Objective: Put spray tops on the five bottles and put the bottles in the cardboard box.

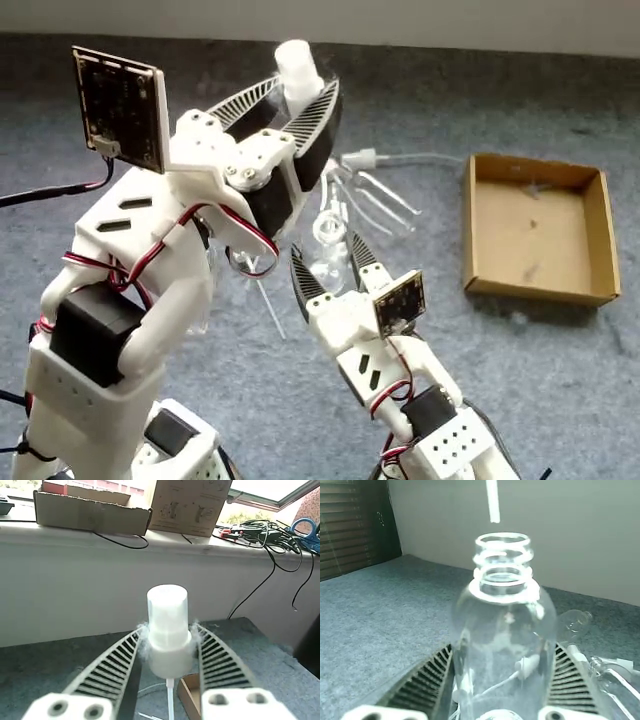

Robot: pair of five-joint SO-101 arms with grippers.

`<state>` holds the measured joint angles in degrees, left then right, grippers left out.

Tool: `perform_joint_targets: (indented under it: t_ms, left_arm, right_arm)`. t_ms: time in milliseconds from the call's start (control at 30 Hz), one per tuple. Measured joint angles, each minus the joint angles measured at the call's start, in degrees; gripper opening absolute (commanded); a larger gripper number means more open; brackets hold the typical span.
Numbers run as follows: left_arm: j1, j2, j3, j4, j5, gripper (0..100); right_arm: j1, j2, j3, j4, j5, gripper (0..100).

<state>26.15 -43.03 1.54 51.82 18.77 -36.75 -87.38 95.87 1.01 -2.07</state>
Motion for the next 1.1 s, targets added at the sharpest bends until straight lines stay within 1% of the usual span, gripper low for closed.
perform_joint_targets:
  t_ms: [133,433,700,933,1100]
  left_arm:
    - [0.09,-0.09,2.46,-0.09,0.09,0]
    - [0.09,-0.18,2.55,-0.62,0.0,0]
    - [-0.09,-4.92,5.36,-2.55,0.0,0]
    - [0.09,-5.19,6.95,-2.81,0.0,0]
    - [-0.09,-5.19,6.95,-7.12,0.0,0]
  right_arm:
    - [0.0,0.09,0.0,0.0,-0.09,20.2]
    - [0.0,0.09,0.0,0.0,-0.09,20.2]
    - [0.0,0.09,0.0,0.0,-0.09,20.2]
    - [0.0,0.09,0.0,0.0,-0.09,20.2]
    - [0.0,0.09,0.0,0.0,-0.09,20.2]
